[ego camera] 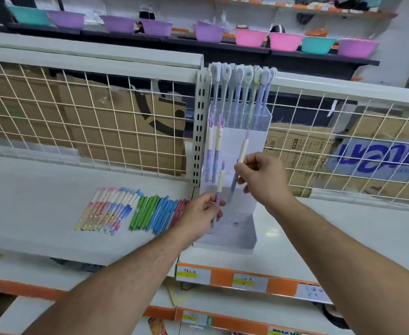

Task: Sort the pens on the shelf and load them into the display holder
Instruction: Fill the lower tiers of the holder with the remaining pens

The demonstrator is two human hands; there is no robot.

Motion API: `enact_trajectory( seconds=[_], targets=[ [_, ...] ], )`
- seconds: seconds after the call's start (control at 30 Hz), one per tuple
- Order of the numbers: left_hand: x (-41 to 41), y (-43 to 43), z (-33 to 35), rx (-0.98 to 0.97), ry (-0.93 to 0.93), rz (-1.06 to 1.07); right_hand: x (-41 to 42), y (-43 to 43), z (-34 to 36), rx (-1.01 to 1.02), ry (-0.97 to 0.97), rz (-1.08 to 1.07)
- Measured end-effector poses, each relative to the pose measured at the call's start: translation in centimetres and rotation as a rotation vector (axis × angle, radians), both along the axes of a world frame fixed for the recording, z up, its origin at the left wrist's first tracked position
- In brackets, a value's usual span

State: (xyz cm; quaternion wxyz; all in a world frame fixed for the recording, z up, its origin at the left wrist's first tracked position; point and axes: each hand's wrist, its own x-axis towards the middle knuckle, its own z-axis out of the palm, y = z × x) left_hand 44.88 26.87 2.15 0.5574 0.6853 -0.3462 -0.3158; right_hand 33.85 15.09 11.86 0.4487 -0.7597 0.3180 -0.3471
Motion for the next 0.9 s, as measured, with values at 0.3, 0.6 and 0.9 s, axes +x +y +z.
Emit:
enact_trajectory(
  seconds=[0.3, 0.6, 0.9],
  targets=[
    [0.3, 0.2, -0.9, 0.017, -0.016, 0.011, 4.4, -3.5, 3.6, -0.066, -0.041, -0.077],
    [0.7, 0.0, -1.7, 0.013, -0.019, 0.001, 6.8, -4.3, 3.1, -0.129, 0.008, -0.071],
    [0.9, 0.0, -2.0, 0.016, -0.036, -0.016, 7.0, -4.3, 1.7, -0.168, 0.186, -0.006]
  ],
)
